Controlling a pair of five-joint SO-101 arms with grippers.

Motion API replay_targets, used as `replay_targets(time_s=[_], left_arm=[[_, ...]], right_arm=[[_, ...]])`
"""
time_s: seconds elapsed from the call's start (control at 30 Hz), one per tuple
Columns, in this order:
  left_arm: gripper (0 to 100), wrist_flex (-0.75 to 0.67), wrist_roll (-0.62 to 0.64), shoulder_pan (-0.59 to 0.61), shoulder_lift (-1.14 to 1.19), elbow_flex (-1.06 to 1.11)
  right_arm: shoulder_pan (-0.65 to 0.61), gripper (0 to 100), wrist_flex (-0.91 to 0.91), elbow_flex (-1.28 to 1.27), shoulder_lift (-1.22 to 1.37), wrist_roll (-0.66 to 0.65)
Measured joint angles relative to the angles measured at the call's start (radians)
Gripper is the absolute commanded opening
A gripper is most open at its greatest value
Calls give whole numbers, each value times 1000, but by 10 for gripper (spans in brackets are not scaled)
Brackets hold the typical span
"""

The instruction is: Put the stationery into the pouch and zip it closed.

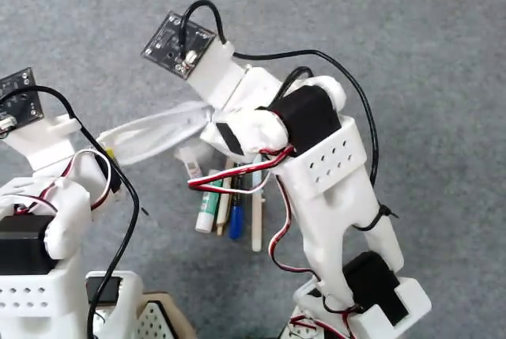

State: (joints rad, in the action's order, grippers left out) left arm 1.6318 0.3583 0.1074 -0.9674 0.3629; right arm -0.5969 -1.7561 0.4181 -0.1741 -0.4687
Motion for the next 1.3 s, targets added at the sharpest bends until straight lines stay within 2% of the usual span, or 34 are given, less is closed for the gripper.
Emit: replay_targets(time_s=[0.2,0.37,0.63,0.83,0.93,1.1,1.3], left_arm=[[29,0,0,0,0,0],[29,0,-5,0,0,0],[29,0,-31,0,0,0],[29,29,-35,-58,0,0],[29,64,-87,-87,2,-5],[29,103,-175,-92,6,-8],[29,103,-187,-98,6,-8]], right_arm=[[0,294,0,-60,-77,-87],[-14,296,0,-255,-207,-184],[-117,295,123,-431,-305,-196],[-120,294,167,-433,-305,-203],[-120,293,170,-433,-305,-207],[-120,293,181,-456,-305,-230],[-120,293,181,-491,-307,-230]])
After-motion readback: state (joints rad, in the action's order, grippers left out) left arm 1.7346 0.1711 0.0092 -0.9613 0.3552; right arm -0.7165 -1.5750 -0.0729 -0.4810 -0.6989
